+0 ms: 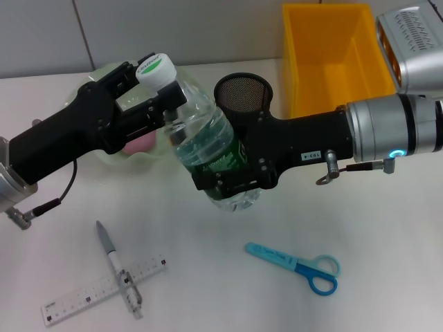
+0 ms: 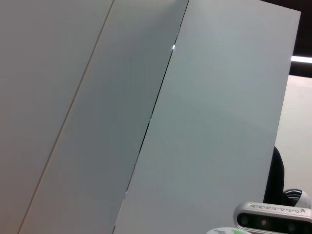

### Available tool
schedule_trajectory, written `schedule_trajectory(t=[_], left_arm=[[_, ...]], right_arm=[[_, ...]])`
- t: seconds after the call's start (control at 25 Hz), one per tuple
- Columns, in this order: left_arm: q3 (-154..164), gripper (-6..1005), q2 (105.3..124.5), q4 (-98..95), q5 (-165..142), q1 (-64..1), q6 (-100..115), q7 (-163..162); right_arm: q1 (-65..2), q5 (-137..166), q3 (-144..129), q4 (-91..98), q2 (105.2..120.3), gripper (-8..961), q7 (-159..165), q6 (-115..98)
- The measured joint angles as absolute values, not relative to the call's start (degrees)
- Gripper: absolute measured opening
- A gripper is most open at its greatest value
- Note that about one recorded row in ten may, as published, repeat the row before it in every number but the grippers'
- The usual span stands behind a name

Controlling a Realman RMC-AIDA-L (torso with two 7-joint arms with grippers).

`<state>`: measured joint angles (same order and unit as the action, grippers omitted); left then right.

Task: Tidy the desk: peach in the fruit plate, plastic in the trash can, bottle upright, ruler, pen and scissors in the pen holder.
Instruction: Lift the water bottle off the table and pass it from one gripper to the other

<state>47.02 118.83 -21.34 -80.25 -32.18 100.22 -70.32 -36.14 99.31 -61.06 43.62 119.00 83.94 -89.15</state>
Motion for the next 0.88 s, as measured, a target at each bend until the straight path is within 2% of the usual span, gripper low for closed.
schedule_trajectory(t=[0.88], left_arm=[[47.0, 756, 119.0, -18.1, -80.2, -32.7, 101.8, -66.9]], right_arm=[[-36.2, 99.0, -61.9, 43.2, 119.09, 769, 83.4, -89.1]])
